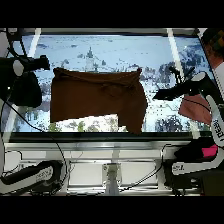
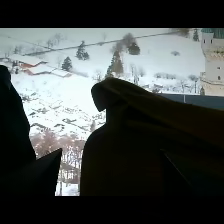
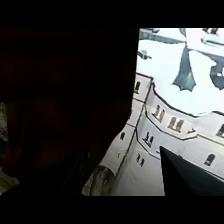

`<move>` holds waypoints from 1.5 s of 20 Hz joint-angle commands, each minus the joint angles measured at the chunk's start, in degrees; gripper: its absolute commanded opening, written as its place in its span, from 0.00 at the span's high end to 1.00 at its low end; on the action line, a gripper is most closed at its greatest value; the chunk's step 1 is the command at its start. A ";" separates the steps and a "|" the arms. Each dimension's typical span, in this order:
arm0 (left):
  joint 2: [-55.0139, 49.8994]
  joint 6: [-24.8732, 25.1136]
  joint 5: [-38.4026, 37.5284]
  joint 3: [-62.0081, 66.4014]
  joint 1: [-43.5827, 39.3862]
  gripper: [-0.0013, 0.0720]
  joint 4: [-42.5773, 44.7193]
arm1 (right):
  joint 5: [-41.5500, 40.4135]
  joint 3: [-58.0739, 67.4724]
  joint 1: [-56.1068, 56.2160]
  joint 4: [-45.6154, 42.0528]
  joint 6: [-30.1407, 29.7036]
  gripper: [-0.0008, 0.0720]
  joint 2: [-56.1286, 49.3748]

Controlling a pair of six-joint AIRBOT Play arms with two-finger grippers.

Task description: Fold the clothes and pants, and hang the long-sleeved shirts on hangers.

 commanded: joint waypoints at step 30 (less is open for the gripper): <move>0.50 0.02 -23.58 -11.43 9.49 0.43 2.05 | -3.52 -0.98 6.19 3.19 -11.19 0.97 -8.31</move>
